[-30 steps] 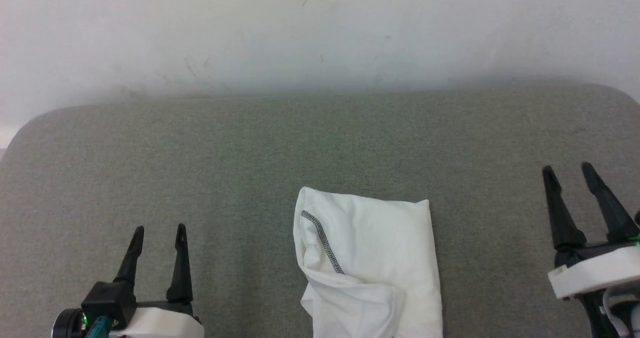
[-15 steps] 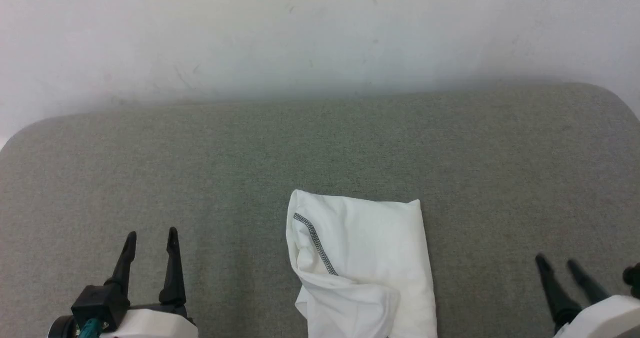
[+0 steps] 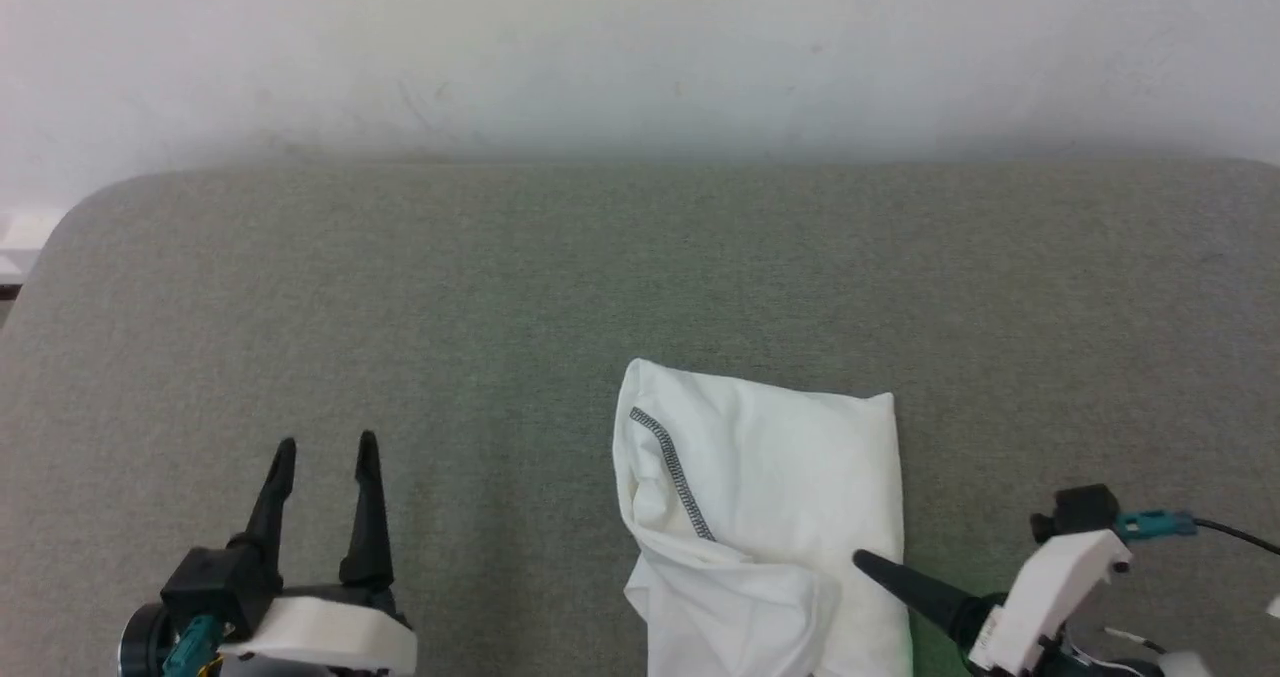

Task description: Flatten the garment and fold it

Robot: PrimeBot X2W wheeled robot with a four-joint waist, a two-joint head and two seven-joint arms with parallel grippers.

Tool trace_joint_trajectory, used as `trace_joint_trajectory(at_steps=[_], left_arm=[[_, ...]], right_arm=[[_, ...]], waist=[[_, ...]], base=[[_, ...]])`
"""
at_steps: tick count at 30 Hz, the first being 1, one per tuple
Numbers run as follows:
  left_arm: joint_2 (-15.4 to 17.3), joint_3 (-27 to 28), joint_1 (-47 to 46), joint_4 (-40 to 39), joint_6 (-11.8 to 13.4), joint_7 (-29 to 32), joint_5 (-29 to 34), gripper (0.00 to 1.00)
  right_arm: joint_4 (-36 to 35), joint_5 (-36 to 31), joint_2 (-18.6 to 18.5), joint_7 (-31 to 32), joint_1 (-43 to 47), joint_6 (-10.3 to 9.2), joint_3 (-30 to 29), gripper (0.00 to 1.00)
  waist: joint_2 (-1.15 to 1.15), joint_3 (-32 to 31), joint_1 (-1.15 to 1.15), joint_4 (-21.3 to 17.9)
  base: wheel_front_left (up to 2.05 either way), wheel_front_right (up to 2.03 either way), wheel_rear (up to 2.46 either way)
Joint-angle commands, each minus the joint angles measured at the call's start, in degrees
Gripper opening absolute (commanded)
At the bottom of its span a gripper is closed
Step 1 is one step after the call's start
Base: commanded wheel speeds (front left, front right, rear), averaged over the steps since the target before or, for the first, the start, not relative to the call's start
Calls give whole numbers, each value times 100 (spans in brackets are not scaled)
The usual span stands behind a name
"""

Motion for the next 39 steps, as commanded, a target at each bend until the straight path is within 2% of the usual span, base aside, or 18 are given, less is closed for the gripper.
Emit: trace_joint_trajectory(at_steps=[1,4,5,6,7,10,12,15,18,22,25,29,32,34,35,36,39], left_arm=[[-23,-49,-137,-8,-10,-27,31,100],[-31,-123,-193,-18,-8,-27,60,100],[-33,-144,-206,-23,-6,-27,66,100],[-35,-160,-216,-27,-3,-27,71,100],[-37,-170,-222,-30,2,-27,74,100],[-41,-187,-225,-36,21,-27,88,100],[-42,-189,-215,-45,38,-27,104,100],[-45,-155,-188,-45,59,-27,43,100],[-39,-97,-129,-33,103,-27,77,100],[-43,-12,-68,-71,116,-27,-2,100],[-44,25,-24,-125,157,-27,45,100],[-46,34,-27,-143,181,-27,19,100],[-45,19,-102,-158,187,-27,63,100],[-26,-2,-202,-196,199,-27,143,100],[-26,-2,-202,-196,199,-27,143,100],[4,-71,-355,-222,190,-27,235,100],[81,-211,-665,-233,155,-27,374,100]], right_arm=[[199,172,47,12,-202,-4,94,100],[632,135,-6,-38,-422,-4,382,100],[740,142,-10,-77,-483,-4,456,81],[816,164,-16,-114,-534,-4,526,31],[859,166,-42,-164,-582,-4,603,0],[805,-13,-251,-396,-694,-4,933,0],[639,-396,-524,-675,-765,-4,1282,0],[440,-1546,-1097,-1311,-921,-4,1938,0],[275,-2649,-1473,-1856,-1114,-4,2355,0],[-76,-3860,-1821,-2207,-1326,-4,2454,0],[-428,-4381,-1969,-2137,-1346,-4,2331,0],[-834,-4494,-2207,-1869,-1283,-4,2251,0],[-836,-4348,-2373,-1744,-1315,-4,2225,0],[-664,-4235,-2451,-1773,-1419,-4,2214,0],[-664,-4235,-2451,-1773,-1419,-4,2214,0],[-370,-4089,-2488,-1907,-1555,-4,2165,0],[225,-3897,-2514,-2243,-1839,-4,2098,0]], waist=[[0,101,-1,149],[0,126,-1,254],[0,132,-1,283],[0,136,-1,305],[0,140,-1,320],[0,136,-1,339],[0,116,-1,317],[0,59,-1,218],[0,-12,-1,25],[0,-45,-1,-338],[0,-38,-1,-696],[0,60,-1,-1218],[0,229,-1,-1659],[0,407,-1,-1961],[0,407,-1,-1961],[0,606,-1,-2200],[0,974,-1,-2474]], base=[[0,0,0],[0,0,0],[0,0,0],[0,0,0],[0,0,0],[0,0,0],[0,0,0],[0,0,0],[0,0,0],[0,0,0],[0,0,0],[0,0,0],[0,0,0],[0,0,0],[0,0,0],[0,0,0],[0,0,0]])
